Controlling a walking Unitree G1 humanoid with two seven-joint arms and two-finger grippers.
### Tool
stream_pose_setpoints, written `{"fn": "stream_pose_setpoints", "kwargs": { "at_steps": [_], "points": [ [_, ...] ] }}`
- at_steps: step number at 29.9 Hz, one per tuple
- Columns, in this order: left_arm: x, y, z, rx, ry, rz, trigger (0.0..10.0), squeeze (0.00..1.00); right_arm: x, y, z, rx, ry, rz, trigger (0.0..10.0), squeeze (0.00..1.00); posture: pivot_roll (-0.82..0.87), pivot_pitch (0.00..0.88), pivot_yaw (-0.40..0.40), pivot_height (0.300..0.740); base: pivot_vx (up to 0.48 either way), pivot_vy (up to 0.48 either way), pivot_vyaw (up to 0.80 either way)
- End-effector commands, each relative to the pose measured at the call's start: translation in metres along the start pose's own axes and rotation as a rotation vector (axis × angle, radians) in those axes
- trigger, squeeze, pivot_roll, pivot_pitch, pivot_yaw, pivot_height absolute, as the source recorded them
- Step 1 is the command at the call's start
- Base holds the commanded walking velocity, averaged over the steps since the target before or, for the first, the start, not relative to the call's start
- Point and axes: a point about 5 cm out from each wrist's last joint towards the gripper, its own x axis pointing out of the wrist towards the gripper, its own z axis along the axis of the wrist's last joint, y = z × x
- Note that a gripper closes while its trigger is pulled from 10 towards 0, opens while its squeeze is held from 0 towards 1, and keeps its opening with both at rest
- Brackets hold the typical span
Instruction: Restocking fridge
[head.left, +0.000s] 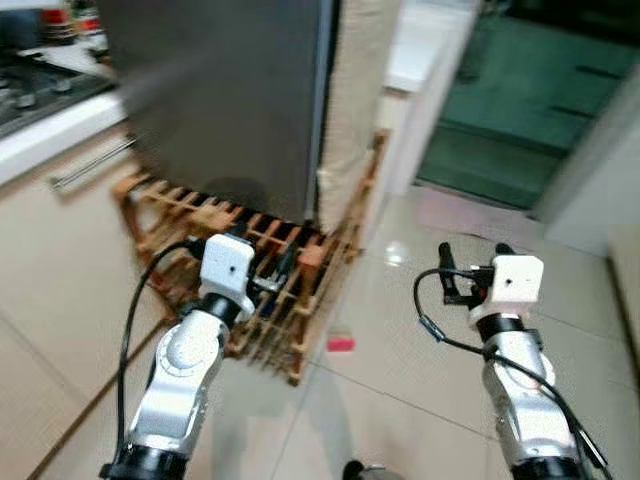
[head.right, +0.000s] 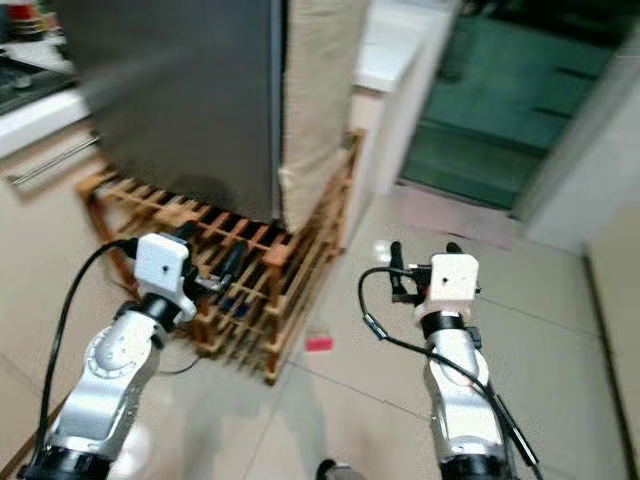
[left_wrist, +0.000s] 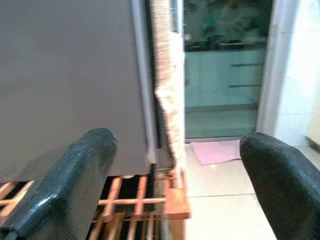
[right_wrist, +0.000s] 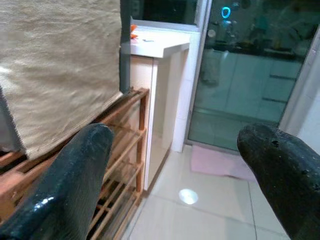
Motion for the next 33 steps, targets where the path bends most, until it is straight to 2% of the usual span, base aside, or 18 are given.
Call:
{"fn": "stream_pose_setpoints", "kwargs": {
  "at_steps": [1, 9, 11, 12, 17, 20, 24, 33],
  "points": [
    [0.001, -0.001, 0.001, -0.010, -0.001, -0.001, 10.0, 0.00, 0.002, -0.002, 0.002, -0.006, -0.006, -0.004, 10.0, 0.00, 0.04, 0.000, -0.056, 0.736, 0.480, 0.000, 0.00],
    [0.003, 0.003, 0.002, -0.021, -0.005, 0.062, 10.0, 0.00, 0.005, -0.006, 0.004, -0.011, -0.018, -0.017, 10.0, 0.00, 0.04, 0.000, -0.054, 0.736, 0.480, 0.000, 0.00],
    [0.003, 0.007, 0.000, -0.072, 0.013, 0.102, 10.0, 0.00, 0.005, -0.005, 0.003, -0.013, -0.016, -0.015, 10.0, 0.00, 0.04, 0.000, -0.052, 0.736, 0.471, 0.000, 0.00],
    [0.004, 0.011, -0.002, -0.141, 0.031, 0.145, 10.0, 0.00, 0.005, -0.005, 0.003, -0.014, -0.015, -0.014, 10.0, 0.00, 0.04, 0.000, -0.052, 0.736, 0.442, 0.000, 0.00],
    [0.007, 0.008, 0.004, -0.118, 0.003, 0.115, 10.0, 0.00, 0.005, -0.004, 0.003, -0.013, -0.016, -0.011, 10.0, 0.00, 0.04, 0.000, -0.051, 0.736, 0.445, 0.000, 0.00],
    [0.007, 0.000, 0.013, -0.057, -0.045, 0.037, 10.0, 0.00, 0.005, -0.004, 0.003, -0.013, -0.018, -0.008, 10.0, 0.00, 0.04, 0.000, -0.053, 0.736, 0.386, -0.220, 0.00],
    [0.004, -0.009, 0.019, -0.055, -0.071, -0.044, 10.0, 0.00, 0.005, -0.004, 0.001, -0.040, 0.004, -0.010, 10.0, 0.00, 0.04, 0.000, -0.056, 0.736, 0.296, -0.375, 0.00],
    [0.006, -0.003, 0.017, -0.012, -0.039, 0.013, 10.0, 0.00, 0.003, -0.002, 0.000, -0.018, -0.009, 0.003, 10.0, 0.00, 0.04, 0.000, -0.058, 0.736, 0.032, -0.042, -0.51]
  ]
}}
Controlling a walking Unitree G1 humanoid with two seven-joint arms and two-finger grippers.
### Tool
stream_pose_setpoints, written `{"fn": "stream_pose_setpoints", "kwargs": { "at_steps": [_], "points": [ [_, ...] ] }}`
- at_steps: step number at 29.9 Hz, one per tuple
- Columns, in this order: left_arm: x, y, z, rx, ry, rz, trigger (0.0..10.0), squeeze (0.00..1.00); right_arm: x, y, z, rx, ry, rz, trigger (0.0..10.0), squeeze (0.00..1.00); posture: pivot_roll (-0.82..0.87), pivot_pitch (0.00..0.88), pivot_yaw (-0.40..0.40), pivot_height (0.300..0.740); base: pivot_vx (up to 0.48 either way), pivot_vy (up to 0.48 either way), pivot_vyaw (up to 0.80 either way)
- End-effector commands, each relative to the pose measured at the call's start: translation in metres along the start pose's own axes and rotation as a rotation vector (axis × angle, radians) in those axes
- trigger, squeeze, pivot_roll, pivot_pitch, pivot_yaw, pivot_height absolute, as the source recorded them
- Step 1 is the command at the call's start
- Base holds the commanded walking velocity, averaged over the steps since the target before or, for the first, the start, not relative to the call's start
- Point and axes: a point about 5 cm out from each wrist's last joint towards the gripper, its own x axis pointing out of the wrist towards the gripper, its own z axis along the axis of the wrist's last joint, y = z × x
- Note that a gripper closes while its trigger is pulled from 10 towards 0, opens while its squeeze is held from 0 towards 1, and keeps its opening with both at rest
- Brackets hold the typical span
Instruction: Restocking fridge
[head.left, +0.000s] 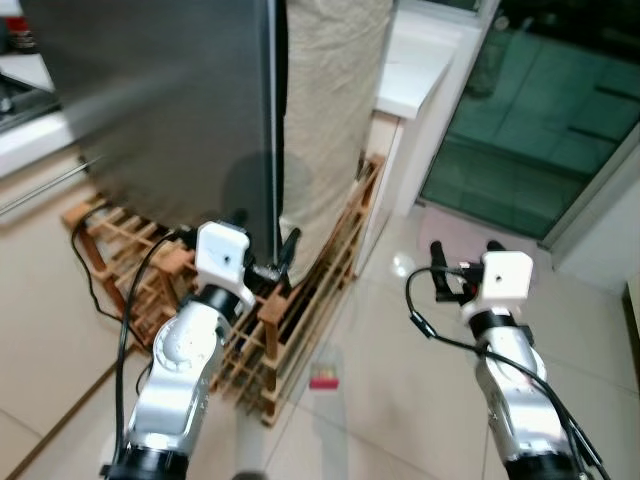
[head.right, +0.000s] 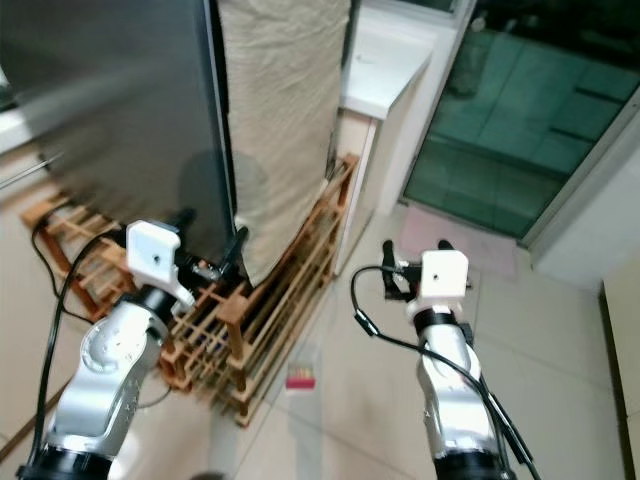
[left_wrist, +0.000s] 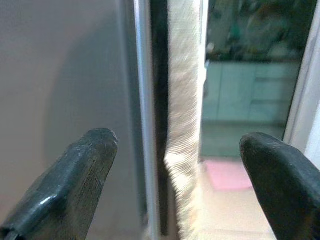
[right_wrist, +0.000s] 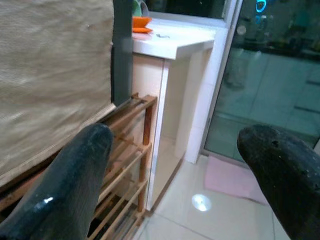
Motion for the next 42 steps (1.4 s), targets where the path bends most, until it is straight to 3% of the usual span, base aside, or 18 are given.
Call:
{"fn": "stream_pose_setpoints", "kwargs": {
  "at_steps": [1, 6, 10, 20, 31, 34, 40, 42],
  "points": [
    [0.006, -0.006, 0.003, 0.016, -0.002, -0.012, 10.0, 0.00, 0.000, -0.011, 0.002, -0.010, -0.013, -0.025, 10.0, 0.00, 0.04, 0.000, -0.058, 0.736, 0.000, 0.000, 0.00],
    [0.015, -0.001, 0.007, 0.002, 0.014, 0.019, 10.0, 0.00, 0.002, -0.010, 0.004, -0.011, -0.013, -0.018, 10.0, 0.00, 0.04, 0.000, -0.061, 0.736, 0.000, 0.000, 0.00],
    [0.030, 0.004, 0.016, 0.005, 0.006, 0.036, 10.0, 0.00, 0.002, -0.014, 0.008, -0.022, -0.021, -0.014, 10.0, 0.00, 0.02, 0.000, -0.073, 0.736, 0.000, 0.000, 0.00],
    [0.051, -0.003, 0.020, -0.003, 0.017, 0.024, 10.0, 0.00, -0.001, -0.022, 0.009, -0.041, -0.020, -0.024, 10.0, 0.00, -0.02, 0.000, -0.068, 0.736, 0.000, 0.000, 0.00],
    [0.058, -0.001, 0.019, 0.003, 0.038, 0.052, 10.0, 0.00, -0.005, -0.023, 0.005, -0.041, -0.011, -0.032, 10.0, 0.00, -0.02, 0.000, -0.059, 0.736, 0.000, 0.000, 0.00],
    [0.059, 0.000, 0.019, -0.031, 0.036, 0.070, 10.0, 0.00, -0.006, -0.022, 0.005, -0.041, -0.008, -0.031, 10.0, 0.00, -0.02, 0.000, -0.057, 0.736, 0.000, 0.000, 0.00],
    [0.059, 0.007, 0.012, -0.259, 0.092, 0.134, 10.0, 0.00, -0.005, -0.022, 0.004, -0.042, -0.003, -0.030, 10.0, 0.00, -0.02, 0.000, -0.058, 0.736, 0.000, 0.000, 0.00],
    [0.058, 0.003, 0.012, -0.251, 0.095, 0.117, 10.0, 0.00, -0.005, -0.021, 0.003, -0.042, -0.001, -0.026, 10.0, 0.00, -0.02, 0.000, -0.059, 0.736, 0.000, 0.000, 0.00]
  ]
}}
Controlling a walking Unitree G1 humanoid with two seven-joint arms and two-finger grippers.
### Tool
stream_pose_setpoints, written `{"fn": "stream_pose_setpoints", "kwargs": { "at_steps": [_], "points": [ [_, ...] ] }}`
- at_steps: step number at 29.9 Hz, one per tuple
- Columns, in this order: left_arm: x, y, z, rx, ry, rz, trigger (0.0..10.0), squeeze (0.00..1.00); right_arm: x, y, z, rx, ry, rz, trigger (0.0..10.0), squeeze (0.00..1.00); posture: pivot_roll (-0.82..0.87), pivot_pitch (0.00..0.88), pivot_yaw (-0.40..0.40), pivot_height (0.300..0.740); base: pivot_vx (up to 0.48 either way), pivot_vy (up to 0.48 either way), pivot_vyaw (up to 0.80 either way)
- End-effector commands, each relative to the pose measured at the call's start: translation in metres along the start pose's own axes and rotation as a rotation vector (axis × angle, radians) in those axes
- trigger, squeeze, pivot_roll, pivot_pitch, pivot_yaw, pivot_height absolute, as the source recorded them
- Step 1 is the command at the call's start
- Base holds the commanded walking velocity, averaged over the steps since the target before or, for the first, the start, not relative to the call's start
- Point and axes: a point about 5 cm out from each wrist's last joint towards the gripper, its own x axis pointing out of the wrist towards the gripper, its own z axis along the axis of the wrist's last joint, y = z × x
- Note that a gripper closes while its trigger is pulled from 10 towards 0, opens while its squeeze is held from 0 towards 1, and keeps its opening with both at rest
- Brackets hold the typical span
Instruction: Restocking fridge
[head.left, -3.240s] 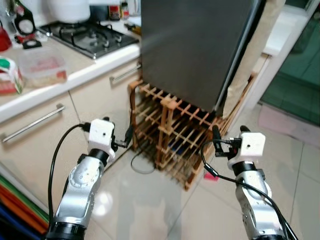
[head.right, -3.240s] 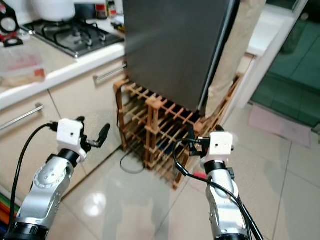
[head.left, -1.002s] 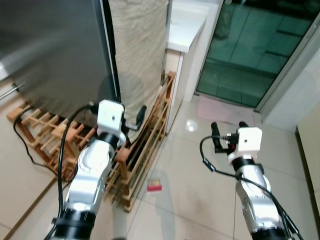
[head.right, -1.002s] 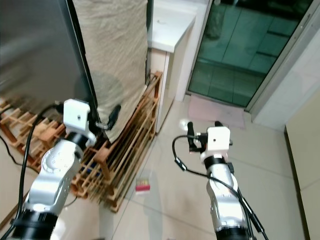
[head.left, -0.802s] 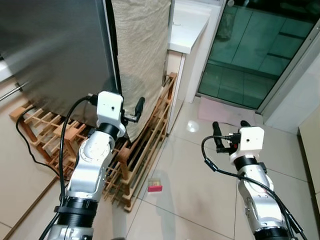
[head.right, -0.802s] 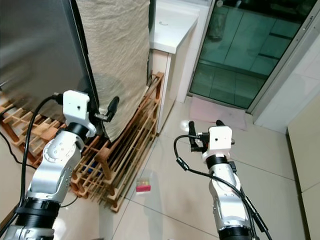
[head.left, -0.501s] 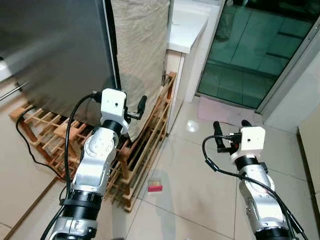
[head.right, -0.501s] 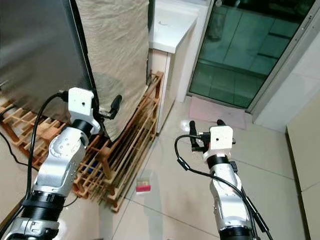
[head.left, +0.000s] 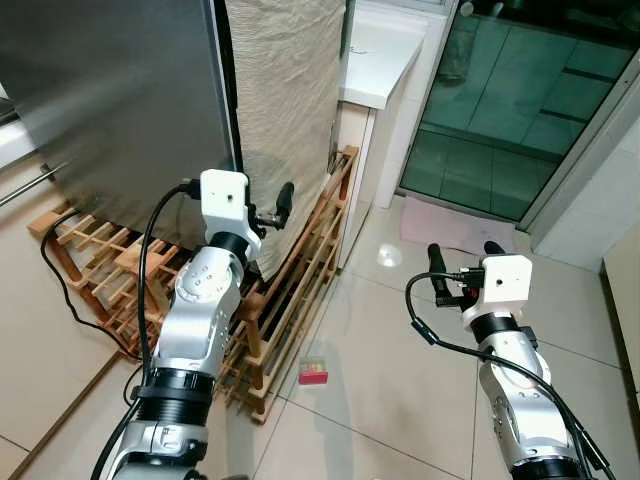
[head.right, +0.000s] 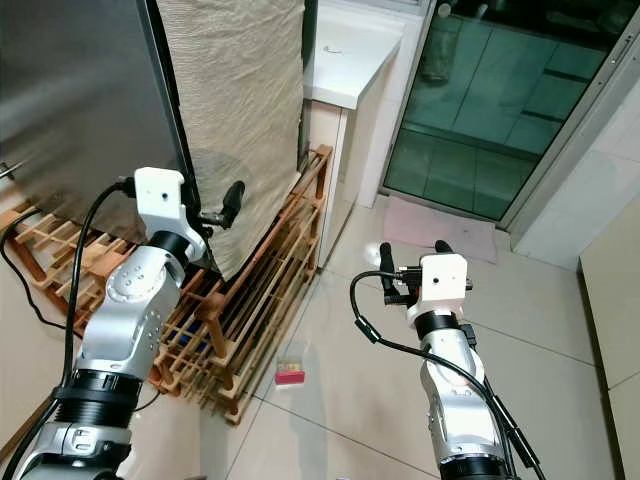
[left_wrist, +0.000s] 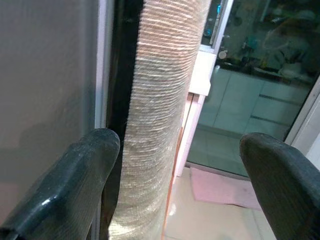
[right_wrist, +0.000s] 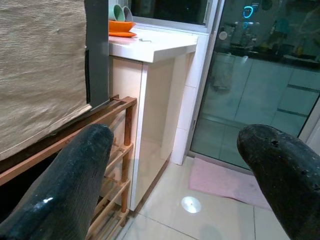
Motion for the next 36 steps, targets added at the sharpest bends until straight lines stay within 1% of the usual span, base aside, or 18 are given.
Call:
{"fn": "stream_pose_setpoints", "kwargs": {
  "at_steps": [1, 5, 7, 12, 14, 16, 18, 20, 23, 25, 28, 30, 31, 33, 34, 35, 36],
  "points": [
    [-0.002, -0.002, -0.008, -0.016, 0.043, 0.003, 10.0, 0.00, -0.001, -0.004, 0.000, -0.004, 0.007, -0.010, 10.0, 0.00, -0.02, 0.000, -0.059, 0.736, 0.000, 0.000, 0.00],
    [-0.002, -0.004, -0.008, -0.024, 0.043, -0.005, 10.0, 0.00, -0.001, -0.004, 0.000, -0.005, 0.007, -0.009, 10.0, 0.00, -0.02, 0.000, -0.059, 0.736, 0.000, 0.000, 0.00],
    [-0.002, -0.005, -0.006, -0.015, 0.037, -0.017, 10.0, 0.00, -0.002, -0.004, 0.000, -0.007, 0.008, -0.009, 10.0, 0.00, -0.02, 0.000, -0.059, 0.736, 0.000, 0.000, 0.00],
    [-0.006, -0.006, -0.003, 0.053, 0.022, -0.042, 10.0, 0.00, -0.002, -0.004, -0.001, -0.010, 0.011, -0.007, 10.0, 0.00, -0.02, 0.000, -0.060, 0.736, 0.000, 0.000, 0.00],
    [-0.008, -0.009, -0.006, 0.063, 0.024, -0.050, 10.0, 0.00, -0.002, -0.003, -0.001, -0.010, 0.012, -0.005, 10.0, 0.00, -0.01, 0.000, -0.062, 0.736, 0.000, 0.000, 0.00],
    [-0.008, -0.012, -0.008, 0.055, 0.029, -0.052, 10.0, 0.00, -0.002, -0.003, -0.001, -0.011, 0.012, -0.003, 10.0, 0.00, -0.01, 0.000, -0.063, 0.736, 0.000, 0.000, 0.00],
    [-0.005, -0.017, -0.008, 0.013, 0.032, -0.052, 10.0, 0.00, -0.001, -0.003, -0.001, -0.011, 0.012, 0.000, 10.0, 0.00, -0.01, 0.000, -0.068, 0.736, 0.000, 0.000, 0.00],
    [-0.004, -0.019, -0.008, -0.001, 0.035, -0.053, 10.0, 0.00, -0.001, -0.002, -0.001, -0.011, 0.011, 0.001, 10.0, 0.00, -0.01, 0.000, -0.069, 0.736, 0.000, 0.000, 0.00],
    [0.001, -0.024, -0.007, -0.045, 0.045, -0.054, 10.0, 0.00, 0.000, -0.002, 0.000, -0.012, 0.009, 0.004, 10.0, 0.00, -0.01, 0.000, -0.067, 0.736, 0.000, 0.000, 0.00],
    [0.003, -0.026, -0.007, -0.051, 0.047, -0.056, 10.0, 0.00, 0.000, -0.002, 0.000, -0.012, 0.009, 0.004, 10.0, 0.00, -0.01, 0.000, -0.067, 0.736, 0.000, 0.000, 0.00],
    [0.015, -0.046, -0.002, -0.076, 0.057, -0.102, 10.0, 0.00, 0.000, -0.001, 0.000, -0.012, 0.009, 0.005, 10.0, 0.00, -0.02, 0.000, -0.065, 0.736, 0.000, 0.000, 0.00],
    [0.020, -0.058, 0.001, -0.083, 0.058, -0.128, 10.0, 0.00, 0.000, 0.000, 0.000, -0.012, 0.009, 0.005, 10.0, 0.00, -0.02, 0.000, -0.063, 0.736, 0.000, 0.000, 0.00],
    [0.020, -0.058, 0.001, -0.083, 0.058, -0.128, 10.0, 0.00, 0.000, 0.000, 0.000, -0.012, 0.009, 0.005, 10.0, 0.00, -0.02, 0.000, -0.063, 0.736, 0.000, 0.000, 0.00],
    [0.023, -0.065, 0.004, -0.074, 0.053, -0.153, 10.0, 0.00, 0.000, 0.000, 0.000, -0.012, 0.008, 0.004, 10.0, 0.00, -0.03, 0.000, -0.059, 0.736, 0.000, 0.000, 0.00],
    [0.024, -0.072, 0.008, -0.061, 0.042, -0.191, 10.0, 0.00, 0.000, 0.000, 0.000, -0.012, 0.006, 0.002, 10.0, 0.00, -0.03, 0.000, -0.058, 0.736, 0.000, 0.000, 0.00],
    [0.024, -0.072, 0.008, -0.061, 0.042, -0.191, 10.0, 0.00, 0.000, 0.000, 0.000, -0.012, 0.006, 0.002, 10.0, 0.00, -0.03, 0.000, -0.058, 0.736, 0.000, 0.000, 0.00],
    [0.025, -0.077, 0.011, -0.047, 0.032, -0.228, 10.0, 0.00, -0.001, 0.000, 0.000, -0.012, 0.007, 0.000, 10.0, 0.00, -0.03, 0.000, -0.058, 0.736, 0.000, 0.000, 0.00]
  ]
}}
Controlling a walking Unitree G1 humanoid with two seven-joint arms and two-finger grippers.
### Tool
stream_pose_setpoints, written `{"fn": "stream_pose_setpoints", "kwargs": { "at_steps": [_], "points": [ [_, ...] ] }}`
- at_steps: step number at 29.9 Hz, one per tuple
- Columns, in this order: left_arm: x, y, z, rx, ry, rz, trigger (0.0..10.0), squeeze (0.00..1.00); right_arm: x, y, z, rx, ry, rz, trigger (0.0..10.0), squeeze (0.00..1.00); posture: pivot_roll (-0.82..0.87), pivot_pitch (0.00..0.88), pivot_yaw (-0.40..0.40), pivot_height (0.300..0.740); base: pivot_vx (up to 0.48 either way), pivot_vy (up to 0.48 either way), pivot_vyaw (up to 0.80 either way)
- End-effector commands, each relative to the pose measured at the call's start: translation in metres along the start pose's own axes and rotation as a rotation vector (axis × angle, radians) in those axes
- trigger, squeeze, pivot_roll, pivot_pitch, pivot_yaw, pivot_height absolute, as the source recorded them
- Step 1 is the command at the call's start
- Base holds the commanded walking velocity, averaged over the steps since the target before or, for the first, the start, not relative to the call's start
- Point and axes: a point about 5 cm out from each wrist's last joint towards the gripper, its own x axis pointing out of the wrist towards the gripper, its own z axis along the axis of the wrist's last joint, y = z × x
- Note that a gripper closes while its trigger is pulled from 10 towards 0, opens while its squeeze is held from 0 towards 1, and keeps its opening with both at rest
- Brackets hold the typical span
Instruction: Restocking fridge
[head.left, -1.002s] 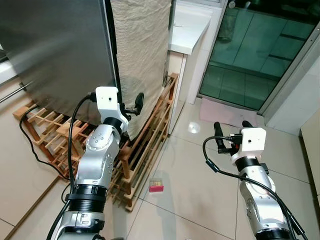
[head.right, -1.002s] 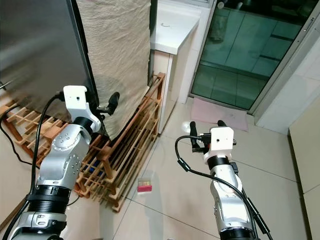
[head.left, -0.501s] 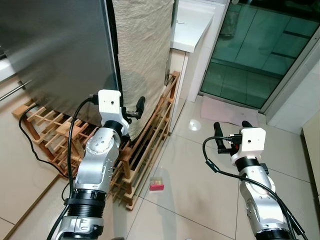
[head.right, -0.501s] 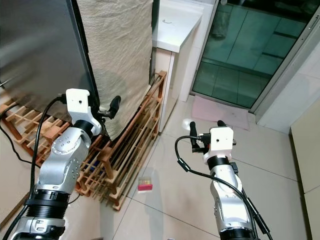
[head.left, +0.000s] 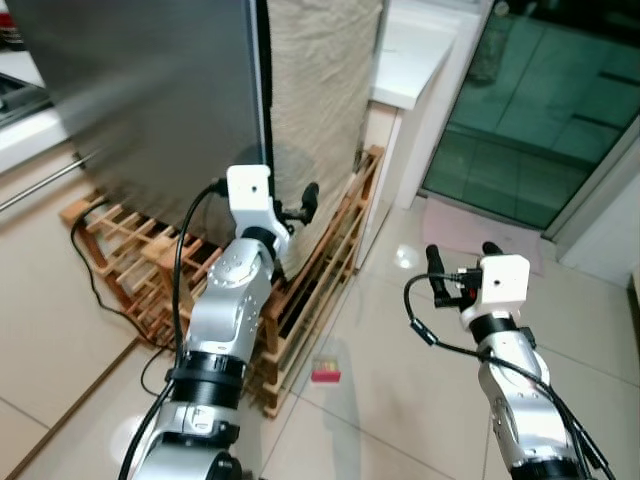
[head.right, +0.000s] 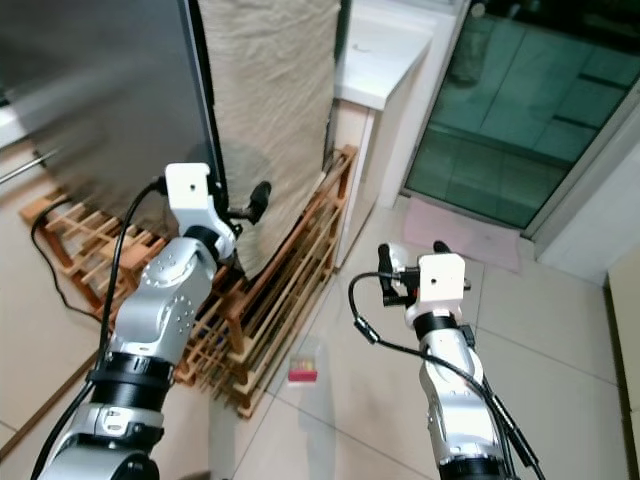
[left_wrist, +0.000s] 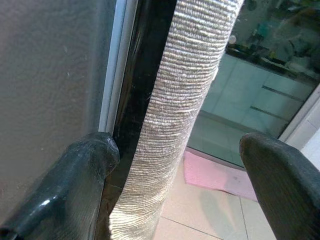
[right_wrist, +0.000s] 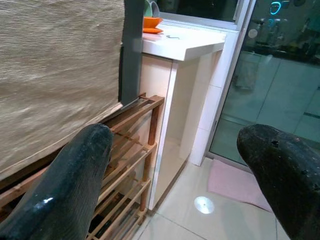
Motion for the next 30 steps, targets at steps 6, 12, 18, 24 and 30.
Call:
{"fn": "stream_pose_setpoints", "kwargs": {
  "at_steps": [6, 12, 18, 24, 30],
  "points": [
    [-0.003, -0.071, 0.029, 0.134, -0.122, -0.501, 10.0, 0.00, -0.003, -0.002, -0.002, -0.008, 0.013, -0.008, 10.0, 0.00, -0.03, 0.000, -0.055, 0.736, 0.000, 0.000, 0.00],
    [-0.009, -0.082, 0.032, 0.138, -0.124, -0.639, 10.0, 0.00, -0.004, -0.004, -0.005, -0.010, 0.024, -0.015, 10.0, 0.00, -0.04, 0.000, -0.045, 0.736, 0.000, 0.000, 0.00],
    [-0.011, -0.090, 0.036, 0.109, -0.128, -0.722, 10.0, 0.00, -0.007, -0.004, -0.009, -0.008, 0.035, -0.027, 10.0, 0.00, -0.05, 0.000, -0.031, 0.736, 0.000, 0.000, 0.00],
    [-0.015, -0.078, 0.033, 0.058, -0.106, -0.686, 10.0, 0.00, -0.010, -0.004, -0.012, -0.007, 0.044, -0.034, 10.0, 0.00, -0.05, 0.000, -0.032, 0.736, 0.000, 0.000, 0.00],
    [-0.025, -0.062, 0.031, -0.019, -0.094, -0.621, 10.0, 0.00, -0.010, -0.003, -0.014, 0.000, 0.057, -0.018, 10.0, 0.00, -0.04, 0.000, -0.037, 0.736, 0.000, 0.000, 0.00]
  ]
}}
